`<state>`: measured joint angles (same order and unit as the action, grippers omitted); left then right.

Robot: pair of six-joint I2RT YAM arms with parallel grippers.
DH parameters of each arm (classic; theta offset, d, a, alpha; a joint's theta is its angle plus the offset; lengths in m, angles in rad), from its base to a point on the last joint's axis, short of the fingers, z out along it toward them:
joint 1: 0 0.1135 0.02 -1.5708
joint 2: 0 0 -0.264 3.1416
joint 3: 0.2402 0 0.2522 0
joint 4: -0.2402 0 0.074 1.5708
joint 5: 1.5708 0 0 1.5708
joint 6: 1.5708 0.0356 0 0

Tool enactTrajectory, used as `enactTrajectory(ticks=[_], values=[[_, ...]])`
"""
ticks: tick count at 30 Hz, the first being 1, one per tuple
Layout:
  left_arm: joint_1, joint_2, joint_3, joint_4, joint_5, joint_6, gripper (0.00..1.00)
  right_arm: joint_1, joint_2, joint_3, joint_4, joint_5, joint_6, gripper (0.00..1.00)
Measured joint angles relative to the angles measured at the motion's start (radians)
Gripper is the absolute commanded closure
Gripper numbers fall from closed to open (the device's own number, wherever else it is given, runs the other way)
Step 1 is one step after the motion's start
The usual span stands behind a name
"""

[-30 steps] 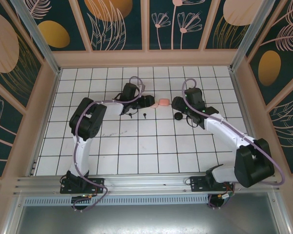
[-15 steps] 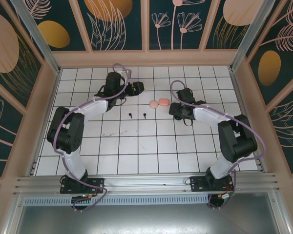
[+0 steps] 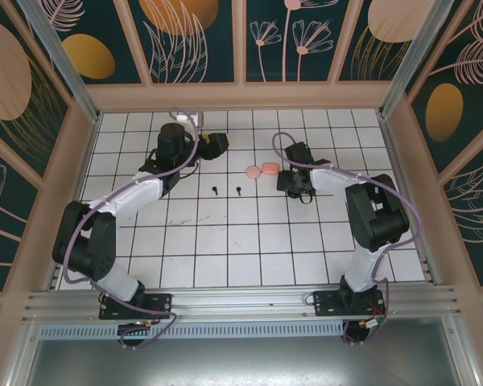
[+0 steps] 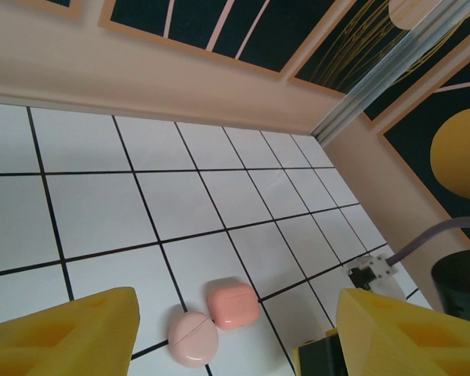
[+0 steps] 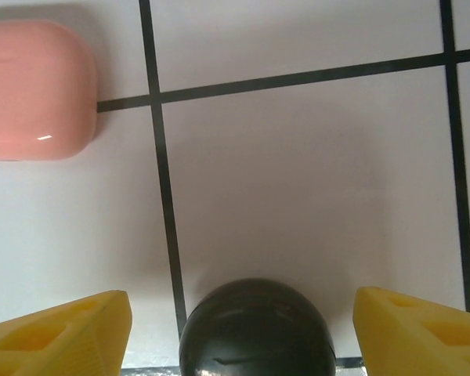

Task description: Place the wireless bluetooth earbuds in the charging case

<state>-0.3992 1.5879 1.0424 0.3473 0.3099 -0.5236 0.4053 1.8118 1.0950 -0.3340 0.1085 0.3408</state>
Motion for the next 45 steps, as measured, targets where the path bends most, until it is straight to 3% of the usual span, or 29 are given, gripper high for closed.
enactTrajectory(ticks=[6,15,22,28,36,45], values=[[0.000,-0.103,-0.101,0.053,-0.100,-0.009,0.02,0.000,0.025,0.005,-0.022,-0.001,-0.037,0.35],[0.000,-0.201,-0.221,0.137,-0.226,-0.011,0.01,0.003,0.052,0.029,-0.042,0.008,-0.057,0.43],[0.000,-0.231,-0.267,0.159,-0.269,-0.016,0.01,0.014,0.073,0.069,-0.063,0.019,-0.078,0.66],[0.001,-0.238,-0.281,0.166,-0.299,-0.039,0.01,0.016,0.067,0.069,-0.062,-0.012,-0.065,0.70],[0.002,-0.222,-0.377,0.279,-0.182,-0.066,0.01,0.043,-0.082,0.035,-0.050,-0.158,0.063,0.71],[-0.009,-0.048,-0.522,0.623,0.035,-0.152,0.04,0.118,-0.177,0.114,0.025,-0.187,0.319,0.71]])
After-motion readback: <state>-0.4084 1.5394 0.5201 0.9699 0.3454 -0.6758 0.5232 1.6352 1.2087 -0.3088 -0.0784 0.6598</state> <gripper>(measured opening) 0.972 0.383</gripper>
